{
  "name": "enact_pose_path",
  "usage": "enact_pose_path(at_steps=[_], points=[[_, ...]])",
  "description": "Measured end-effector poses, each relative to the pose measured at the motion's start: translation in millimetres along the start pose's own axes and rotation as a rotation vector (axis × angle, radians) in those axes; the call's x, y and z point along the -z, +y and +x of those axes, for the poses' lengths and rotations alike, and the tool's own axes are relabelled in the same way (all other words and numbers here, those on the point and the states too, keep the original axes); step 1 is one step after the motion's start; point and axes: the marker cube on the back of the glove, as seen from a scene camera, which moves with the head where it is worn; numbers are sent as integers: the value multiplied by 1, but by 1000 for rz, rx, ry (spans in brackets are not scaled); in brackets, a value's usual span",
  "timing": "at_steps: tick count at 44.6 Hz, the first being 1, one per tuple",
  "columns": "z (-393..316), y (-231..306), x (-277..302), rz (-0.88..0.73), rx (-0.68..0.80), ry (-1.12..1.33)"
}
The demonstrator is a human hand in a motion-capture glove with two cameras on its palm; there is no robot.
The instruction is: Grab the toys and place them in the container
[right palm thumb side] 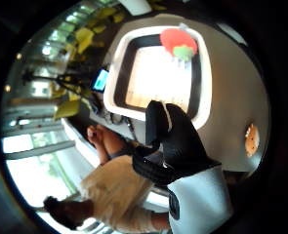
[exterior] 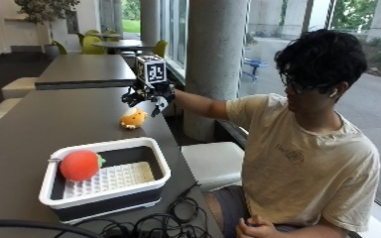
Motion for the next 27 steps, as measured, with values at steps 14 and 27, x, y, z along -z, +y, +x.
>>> enact_pose_path(at_steps=[14,27], points=[[74,79,-31,-2,-156,-54],[106,124,-47,-21,-225,-88]])
